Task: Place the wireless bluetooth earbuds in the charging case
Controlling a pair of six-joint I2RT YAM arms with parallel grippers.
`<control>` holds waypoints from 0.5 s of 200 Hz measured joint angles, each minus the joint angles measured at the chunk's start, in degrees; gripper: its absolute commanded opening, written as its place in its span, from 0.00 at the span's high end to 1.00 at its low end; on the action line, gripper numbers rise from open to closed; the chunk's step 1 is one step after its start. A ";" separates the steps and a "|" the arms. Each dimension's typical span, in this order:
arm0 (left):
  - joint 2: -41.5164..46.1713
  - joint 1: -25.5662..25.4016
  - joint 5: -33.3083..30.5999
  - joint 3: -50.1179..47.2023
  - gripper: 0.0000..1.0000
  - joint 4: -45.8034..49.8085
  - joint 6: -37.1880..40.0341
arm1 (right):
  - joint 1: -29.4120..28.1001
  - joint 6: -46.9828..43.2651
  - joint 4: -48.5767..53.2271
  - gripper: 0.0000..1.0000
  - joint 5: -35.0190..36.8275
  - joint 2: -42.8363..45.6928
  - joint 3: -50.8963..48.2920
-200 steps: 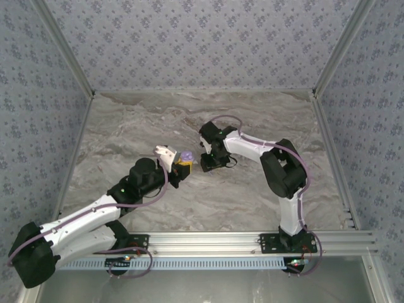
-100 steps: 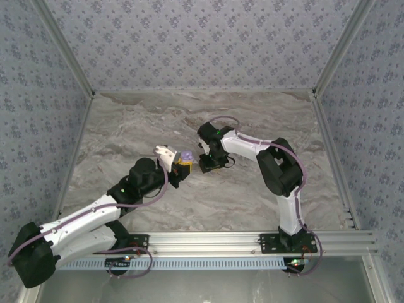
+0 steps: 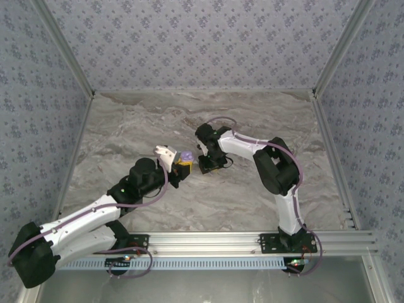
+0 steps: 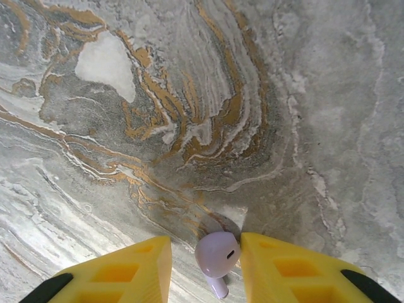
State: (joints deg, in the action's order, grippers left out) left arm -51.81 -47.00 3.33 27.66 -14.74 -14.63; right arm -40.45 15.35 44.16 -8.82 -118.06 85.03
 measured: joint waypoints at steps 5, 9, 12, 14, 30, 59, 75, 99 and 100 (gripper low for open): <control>0.00 0.00 0.02 0.00 0.77 0.00 0.02 | -0.04 0.00 0.04 0.65 0.11 -0.04 0.07; 0.00 0.00 0.00 0.00 0.77 0.00 0.00 | -0.07 -0.02 0.09 0.66 0.24 -0.11 0.11; 0.00 0.00 0.00 0.00 0.77 0.00 0.02 | -0.11 -0.02 0.15 0.66 0.33 -0.13 0.20; 0.00 0.00 0.00 0.00 0.77 0.00 0.02 | -0.11 -0.02 0.20 0.66 0.39 -0.15 0.24; 0.00 0.00 0.02 0.00 0.77 0.00 0.02 | -0.31 0.00 0.61 0.68 0.92 -0.44 0.63; 0.00 0.00 0.02 0.00 0.77 0.02 0.02 | -0.46 0.02 1.11 0.71 1.90 -0.76 1.07; 0.00 0.00 0.02 0.00 0.77 0.02 0.00 | -0.48 0.04 1.16 0.73 2.27 -0.76 1.07; 0.00 0.00 0.02 0.00 0.77 0.02 0.02 | -0.48 0.28 1.16 0.75 2.56 -0.76 1.07; 0.00 0.00 0.02 0.00 0.77 0.02 0.02 | -0.46 0.28 1.18 0.75 2.56 -0.76 1.07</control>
State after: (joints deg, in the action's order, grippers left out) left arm -51.81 -47.00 3.36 27.66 -14.72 -14.61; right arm -40.91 15.64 45.34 -6.26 -118.83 86.11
